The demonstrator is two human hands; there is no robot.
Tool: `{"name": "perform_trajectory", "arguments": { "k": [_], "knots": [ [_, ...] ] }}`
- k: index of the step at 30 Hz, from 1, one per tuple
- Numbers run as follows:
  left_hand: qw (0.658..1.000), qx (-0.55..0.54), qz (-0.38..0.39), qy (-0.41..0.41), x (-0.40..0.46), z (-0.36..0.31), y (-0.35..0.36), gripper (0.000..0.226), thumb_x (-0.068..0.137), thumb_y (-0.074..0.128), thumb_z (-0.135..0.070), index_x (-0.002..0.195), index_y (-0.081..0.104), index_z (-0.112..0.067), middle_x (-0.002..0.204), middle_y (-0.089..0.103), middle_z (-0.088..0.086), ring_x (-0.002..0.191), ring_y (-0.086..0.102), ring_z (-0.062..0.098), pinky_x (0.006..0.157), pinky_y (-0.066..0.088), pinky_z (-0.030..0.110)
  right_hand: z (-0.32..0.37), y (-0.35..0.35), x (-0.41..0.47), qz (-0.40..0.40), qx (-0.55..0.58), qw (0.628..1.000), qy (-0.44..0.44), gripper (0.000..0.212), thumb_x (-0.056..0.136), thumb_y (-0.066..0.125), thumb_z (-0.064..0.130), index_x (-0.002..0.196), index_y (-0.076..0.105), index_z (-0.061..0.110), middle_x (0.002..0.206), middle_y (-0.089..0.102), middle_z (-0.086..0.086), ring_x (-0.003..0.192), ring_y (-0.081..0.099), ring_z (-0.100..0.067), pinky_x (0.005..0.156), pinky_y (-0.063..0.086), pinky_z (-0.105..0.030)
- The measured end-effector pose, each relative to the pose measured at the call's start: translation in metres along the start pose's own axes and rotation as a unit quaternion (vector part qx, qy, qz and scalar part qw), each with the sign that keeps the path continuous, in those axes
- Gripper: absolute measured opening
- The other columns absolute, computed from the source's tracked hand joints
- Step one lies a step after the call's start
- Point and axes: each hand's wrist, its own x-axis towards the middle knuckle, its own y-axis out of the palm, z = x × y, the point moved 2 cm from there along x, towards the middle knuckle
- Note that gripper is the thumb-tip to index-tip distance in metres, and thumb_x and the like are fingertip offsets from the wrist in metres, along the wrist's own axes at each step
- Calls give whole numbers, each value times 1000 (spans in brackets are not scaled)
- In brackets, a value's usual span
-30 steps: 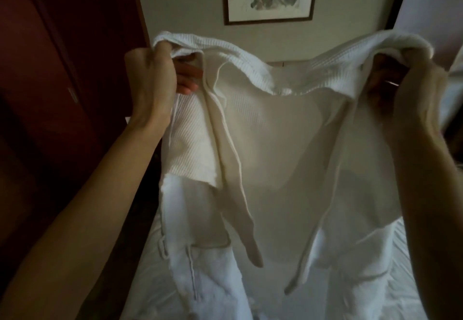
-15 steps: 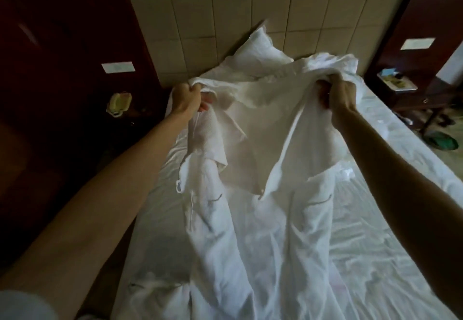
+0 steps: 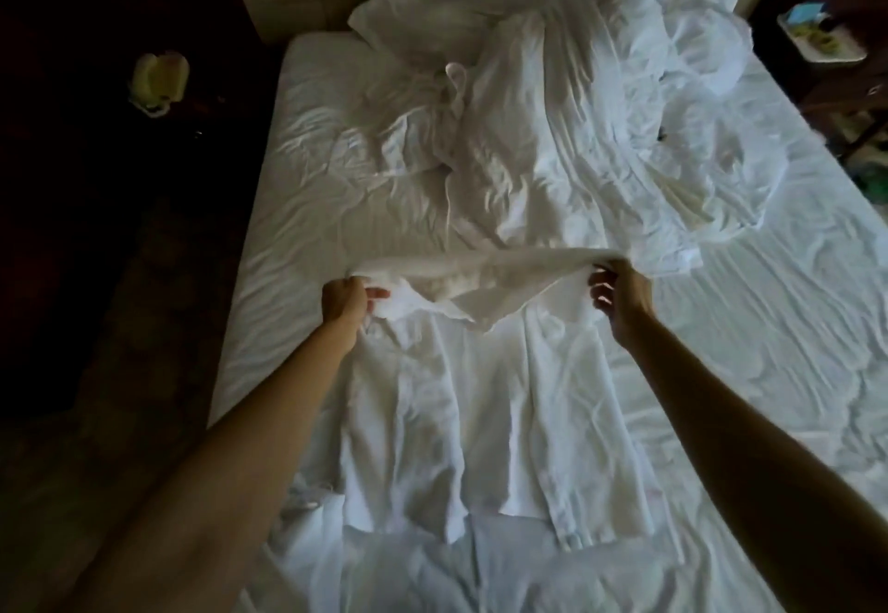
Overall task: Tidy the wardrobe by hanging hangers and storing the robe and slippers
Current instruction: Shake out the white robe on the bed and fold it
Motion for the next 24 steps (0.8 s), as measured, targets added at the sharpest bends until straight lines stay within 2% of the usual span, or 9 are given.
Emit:
{"name": "perform_trajectory", "arguments": {
  "k": [2, 6, 8, 12, 14, 17, 19, 21, 24],
  "knots": [
    [998, 59, -4, -33, 1, 60, -1, 38, 93, 38, -7, 90, 73, 9, 51, 69, -1, 31, 43, 9, 34, 31, 17, -61, -26, -7, -25, -17, 998, 50, 20, 91, 47, 14, 91, 65, 8, 59, 61, -5, 50, 46, -16, 50, 31, -26],
    [982, 165, 25, -93, -13, 181, 7, 36, 97, 42, -13, 76, 70, -2, 74, 75, 15, 34, 47, 12, 36, 35, 20, -184, -82, -31, -79, -62, 982, 159, 20, 90, 46, 11, 92, 66, 6, 70, 62, -11, 56, 48, -19, 53, 35, -27],
    [967, 217, 38, -127, -19, 241, 6, 34, 94, 46, -19, 79, 72, -4, 70, 75, 12, 38, 53, 15, 42, 43, 21, -233, -102, -43, -101, -85, 971, 199, 20, 90, 47, 11, 90, 67, 7, 72, 63, -13, 58, 50, -21, 55, 37, -28],
    [928, 307, 87, -190, -13, 344, -1, 33, 80, 53, -26, 94, 67, 0, 73, 75, 12, 68, 70, 28, 64, 59, 34, -299, -120, -63, -131, -111, 956, 239, 20, 89, 47, 8, 88, 66, 4, 72, 62, -15, 59, 50, -22, 54, 38, -29],
    [899, 384, 110, -178, -32, 338, -5, 35, 78, 58, -26, 100, 68, -1, 93, 75, 18, 88, 72, 34, 75, 61, 39, -317, -124, -73, -155, -115, 948, 253, 17, 89, 49, 7, 85, 65, 3, 70, 60, -14, 57, 48, -22, 53, 37, -30],
    [841, 509, 144, -113, -57, 313, -8, 34, 95, 60, -27, 118, 63, -3, 122, 65, 19, 112, 65, 34, 84, 54, 34, -333, -128, -88, -180, -133, 935, 276, 16, 92, 49, 7, 85, 63, 4, 73, 59, -15, 59, 48, -23, 55, 37, -30],
    [815, 529, 201, -122, -66, 301, -11, 34, 98, 58, -30, 119, 62, -4, 117, 68, 16, 92, 72, 27, 71, 57, 30, -338, -128, -97, -203, -183, 923, 272, 17, 92, 50, 10, 96, 65, 4, 85, 63, -18, 70, 55, -28, 64, 45, -35],
    [787, 528, 288, -134, -63, 287, -16, 29, 94, 65, -29, 109, 65, -4, 99, 73, 12, 65, 71, 20, 56, 58, 25, -339, -123, -102, -252, -318, 884, 232, 32, 86, 59, 10, 118, 62, 5, 112, 61, -23, 94, 61, -40, 84, 51, -43],
    [717, 565, 390, -120, -22, 266, -22, 34, 88, 74, -25, 115, 70, -5, 99, 73, 9, 85, 70, 23, 74, 53, 27, -332, -64, -111, -234, -418, 875, 76, 48, 71, 67, -3, 117, 60, 6, 121, 52, -21, 106, 55, -43, 93, 47, -47]
  ]
}}
